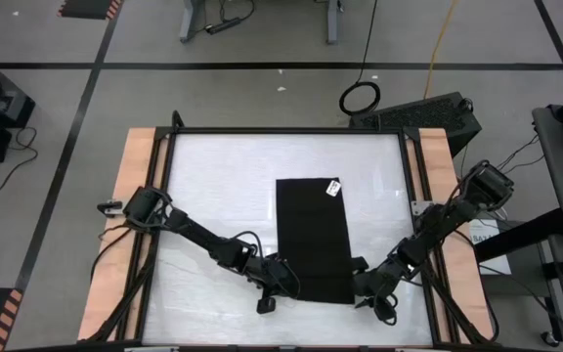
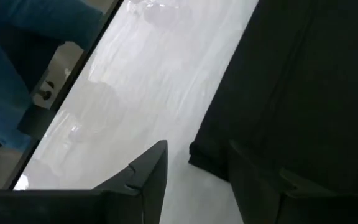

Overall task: Roll towel into tight, uniform cylinder
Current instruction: Roll the black towel

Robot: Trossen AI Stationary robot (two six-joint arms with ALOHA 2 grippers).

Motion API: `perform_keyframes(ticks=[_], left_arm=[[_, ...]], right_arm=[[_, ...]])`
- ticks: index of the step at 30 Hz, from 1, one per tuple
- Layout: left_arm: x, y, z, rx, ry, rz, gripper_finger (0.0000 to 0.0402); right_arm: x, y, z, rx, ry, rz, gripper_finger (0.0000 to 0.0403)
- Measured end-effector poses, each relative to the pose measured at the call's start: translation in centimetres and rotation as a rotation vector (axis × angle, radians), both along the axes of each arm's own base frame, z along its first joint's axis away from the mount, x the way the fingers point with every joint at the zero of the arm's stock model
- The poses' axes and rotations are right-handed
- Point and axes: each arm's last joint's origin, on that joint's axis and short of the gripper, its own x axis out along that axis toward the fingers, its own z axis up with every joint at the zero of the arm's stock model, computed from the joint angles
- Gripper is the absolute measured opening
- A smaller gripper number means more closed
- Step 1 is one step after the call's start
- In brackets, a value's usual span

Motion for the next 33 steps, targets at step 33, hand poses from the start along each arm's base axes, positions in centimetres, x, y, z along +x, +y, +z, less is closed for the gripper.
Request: perform_keyframes(ticks=[33], left_arm=[[0.0,0.1,0.1,-0.039,0.018,-0.008,0.0000]], right_arm=[[1.6,1.9,3.2,0.171,-0.235,0.131,0.0155]])
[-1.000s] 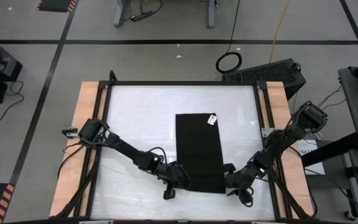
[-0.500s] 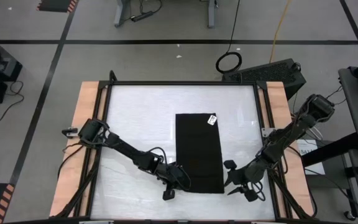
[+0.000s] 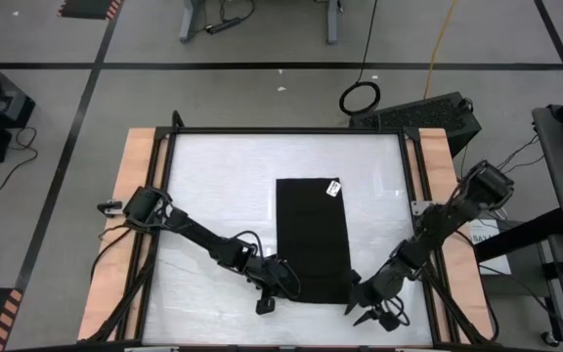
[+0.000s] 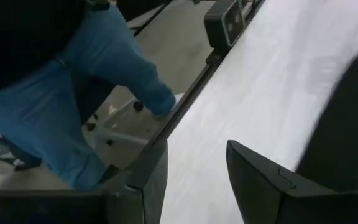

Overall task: Roll towel into tight, uniform cylinder
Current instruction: Roll the black towel

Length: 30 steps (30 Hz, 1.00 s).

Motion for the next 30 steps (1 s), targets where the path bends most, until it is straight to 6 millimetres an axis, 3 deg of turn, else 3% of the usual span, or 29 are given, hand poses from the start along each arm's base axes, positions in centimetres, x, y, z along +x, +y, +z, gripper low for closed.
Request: perform_keyframes(ticks=[10,20,30], left_arm=[[0.0,0.0,0.0,-0.001,0.000,0.001,0.0000],[0.0,0.0,0.0,-0.002,0.001,0.002,0.0000],[0.0,0.0,0.0,-0.010,0.002,-0.005,0.0000]], right_arm=[[0.5,-0.3,-2.1,-0.153,0.094,-0.101,0.0155],[0.1,-0.8,-2.9,-0.222,0.164,-0.218,0.0155],[-0.6,-0.8,-3.3,-0.279,0.200,-0.216,0.0155]])
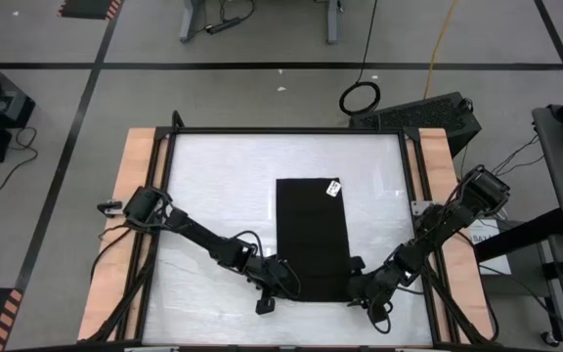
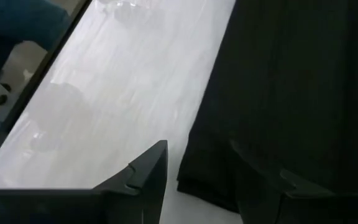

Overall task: Roll towel into tight, uniform cylinder
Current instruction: Roll the black towel

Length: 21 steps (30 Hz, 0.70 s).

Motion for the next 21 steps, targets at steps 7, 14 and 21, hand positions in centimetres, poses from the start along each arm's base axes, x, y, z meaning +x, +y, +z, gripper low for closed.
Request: perform_keyframes(ticks=[7,14,21], left_arm=[[0.15,-0.06,0.16,-0.018,-0.015,0.011,0.0000],[0.18,-0.07,0.20,-0.020,-0.020,0.011,0.0000],[0.09,-0.35,0.25,-0.045,-0.010,-0.002,0.0000]], right_arm=[[-0.62,0.09,-0.25,-0.074,-0.006,-0.027,0.0145],[-0.85,-0.18,-0.46,-0.107,0.018,-0.065,0.0063],[-0.75,-0.09,-0.41,0.017,0.092,-0.137,0.0010]])
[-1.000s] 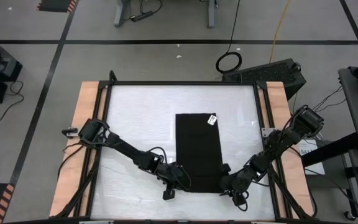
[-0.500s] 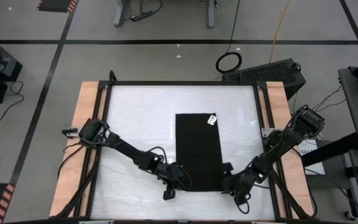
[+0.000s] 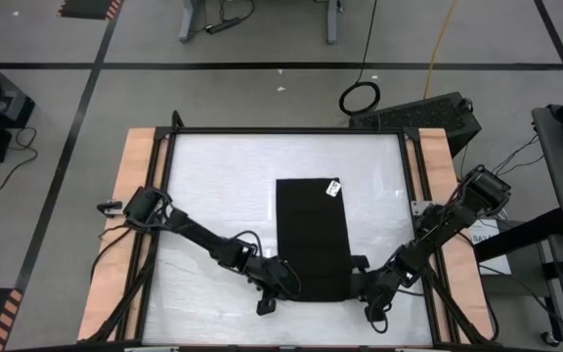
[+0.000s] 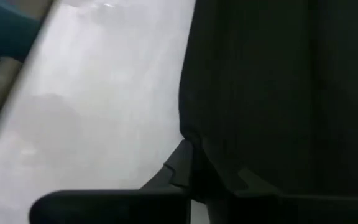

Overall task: Roll towel into tight, uniform cylinder
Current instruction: Roll the black towel

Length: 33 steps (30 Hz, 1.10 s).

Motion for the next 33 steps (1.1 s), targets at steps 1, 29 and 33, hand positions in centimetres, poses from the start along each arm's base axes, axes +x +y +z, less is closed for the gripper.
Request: perform_keyframes(ticks=[1,29,33], left_arm=[[0.0,-0.1,0.1,-0.011,0.004,0.002,0.0000],[-0.6,0.0,-0.1,-0.267,0.303,0.164,0.0000],[-0.4,0.6,-0.1,-0.272,0.310,0.179,0.0000]], right_arm=[[0.1,0.2,0.1,0.046,0.011,0.001,0.0010],[3.0,-2.9,1.4,0.451,0.226,-0.286,0.0004],[3.4,-3.8,1.3,0.482,0.277,-0.296,0.0004]])
